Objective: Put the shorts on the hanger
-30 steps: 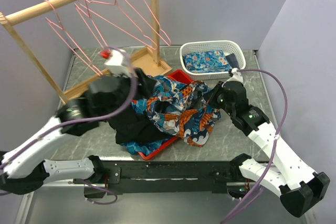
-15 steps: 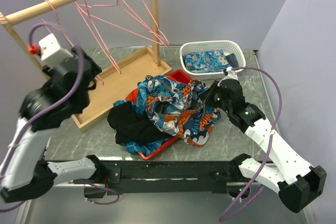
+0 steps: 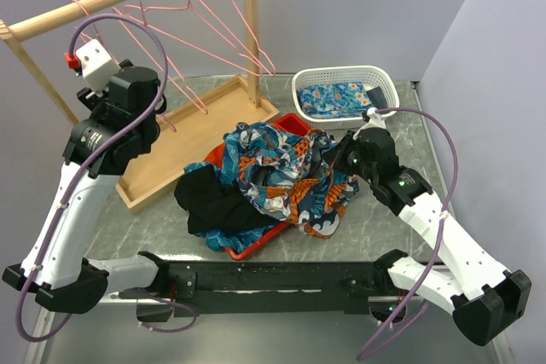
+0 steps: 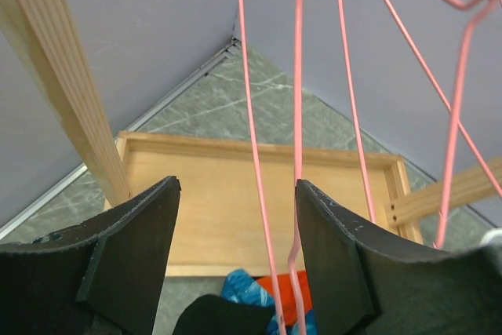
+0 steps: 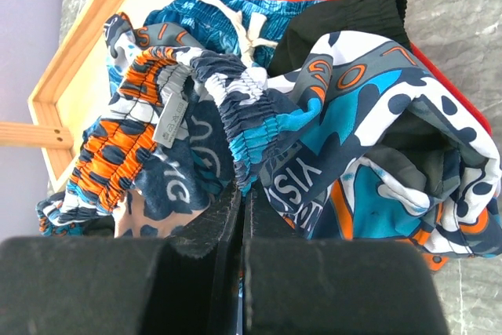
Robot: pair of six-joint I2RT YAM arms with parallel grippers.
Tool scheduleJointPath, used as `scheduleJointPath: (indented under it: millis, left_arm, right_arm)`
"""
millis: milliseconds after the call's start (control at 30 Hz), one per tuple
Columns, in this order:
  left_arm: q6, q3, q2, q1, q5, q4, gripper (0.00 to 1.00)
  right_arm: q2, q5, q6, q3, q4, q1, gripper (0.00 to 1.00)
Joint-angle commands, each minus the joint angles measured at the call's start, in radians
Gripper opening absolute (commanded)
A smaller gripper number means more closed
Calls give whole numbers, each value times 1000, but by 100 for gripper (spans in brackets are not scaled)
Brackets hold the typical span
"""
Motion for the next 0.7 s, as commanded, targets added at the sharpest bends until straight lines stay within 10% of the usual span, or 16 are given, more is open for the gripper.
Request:
scheduleJointPath:
  millis: [0,667]
  left_arm:
    - [43,-5,22,55,48,106,66]
    - [21,-39,63,69,13,123,51]
  right_arm:
    - [-12,-16,-22,54,12,4,0]
    - [8,-41,-19,48,33,10,0]
